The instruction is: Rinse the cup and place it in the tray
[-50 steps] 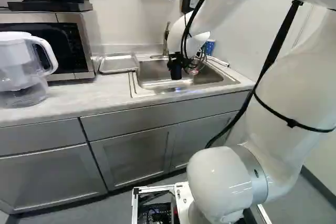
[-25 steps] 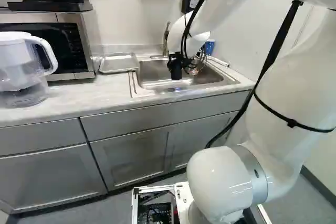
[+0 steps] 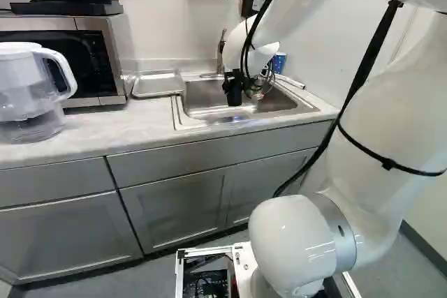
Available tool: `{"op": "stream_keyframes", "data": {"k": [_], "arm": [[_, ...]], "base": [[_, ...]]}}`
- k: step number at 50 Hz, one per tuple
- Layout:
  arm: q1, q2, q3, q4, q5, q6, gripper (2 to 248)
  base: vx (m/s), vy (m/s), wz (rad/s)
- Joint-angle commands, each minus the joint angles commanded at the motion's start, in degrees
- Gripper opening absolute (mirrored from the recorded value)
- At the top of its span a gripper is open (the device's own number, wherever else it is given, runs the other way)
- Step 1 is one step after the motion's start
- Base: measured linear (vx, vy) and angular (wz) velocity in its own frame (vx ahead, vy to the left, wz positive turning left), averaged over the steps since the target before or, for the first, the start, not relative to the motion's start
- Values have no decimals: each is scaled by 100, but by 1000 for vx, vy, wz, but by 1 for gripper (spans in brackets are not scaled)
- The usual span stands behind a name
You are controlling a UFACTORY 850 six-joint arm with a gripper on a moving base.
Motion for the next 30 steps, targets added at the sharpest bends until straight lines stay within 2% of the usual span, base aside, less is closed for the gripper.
{"op": "stream_keyframes", "data": {"k": [30], "arm": [[0,0,0,0,0,0,121]], "base": [[0,0,0]]}}
